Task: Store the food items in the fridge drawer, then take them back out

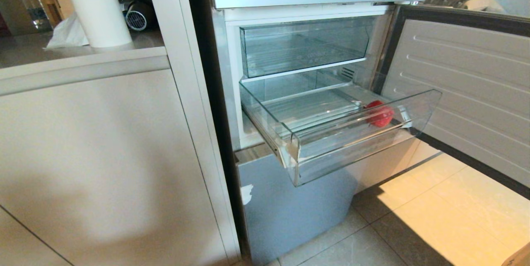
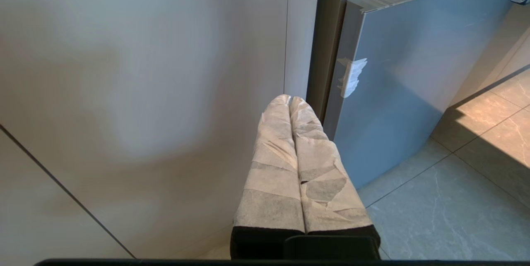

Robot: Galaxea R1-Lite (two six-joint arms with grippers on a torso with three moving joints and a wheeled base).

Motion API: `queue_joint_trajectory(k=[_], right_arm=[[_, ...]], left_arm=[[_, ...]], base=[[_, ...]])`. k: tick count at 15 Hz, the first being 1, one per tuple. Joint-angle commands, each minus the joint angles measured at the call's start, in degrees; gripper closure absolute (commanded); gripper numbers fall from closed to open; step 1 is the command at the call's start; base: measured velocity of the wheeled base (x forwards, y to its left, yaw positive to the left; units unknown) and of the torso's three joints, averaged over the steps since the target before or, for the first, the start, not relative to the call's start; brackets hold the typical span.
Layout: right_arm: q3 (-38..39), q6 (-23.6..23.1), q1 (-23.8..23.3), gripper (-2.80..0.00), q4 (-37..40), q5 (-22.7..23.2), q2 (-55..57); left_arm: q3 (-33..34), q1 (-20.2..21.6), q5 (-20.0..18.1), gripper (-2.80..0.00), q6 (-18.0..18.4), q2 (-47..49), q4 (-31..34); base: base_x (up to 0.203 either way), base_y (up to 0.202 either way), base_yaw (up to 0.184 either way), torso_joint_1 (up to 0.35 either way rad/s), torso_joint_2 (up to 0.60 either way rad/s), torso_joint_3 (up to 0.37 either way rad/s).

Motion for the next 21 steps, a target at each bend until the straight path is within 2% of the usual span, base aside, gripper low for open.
queue_joint_trajectory(k=[1, 2, 4, 10, 21], right_arm=[[-3.9, 0.1, -11.6, 0.00, -4.4, 1.9, 8.6], [-6.2, 0.1, -15.6, 0.00, -5.3, 3.2, 11.0], [-10.3, 0.2, -20.0, 0.00, -6.9, 5.4, 16.8], [-20.7, 0.3, -25.4, 0.00, -13.3, 6.5, 36.0], [-44.2, 0.6, -37.7, 0.00, -13.6, 7.9, 60.1]], left_arm=[[0.1, 0.0, 0.0, 0.00, 0.0, 0.0, 0.0], [0.1, 0.0, 0.0, 0.00, 0.0, 0.0, 0.0], [0.1, 0.0, 0.0, 0.00, 0.0, 0.0, 0.0], [0.1, 0.0, 0.0, 0.00, 0.0, 0.0, 0.0], [0.1, 0.0, 0.0, 0.00, 0.0, 0.0, 0.0]], base=[[0.000, 0.000, 0.000, 0.000, 0.00, 0.000], [0.000, 0.000, 0.000, 0.000, 0.00, 0.000], [0.000, 0.000, 0.000, 0.000, 0.00, 0.000], [0.000, 0.000, 0.000, 0.000, 0.00, 0.000], [0.000, 0.000, 0.000, 0.000, 0.00, 0.000]])
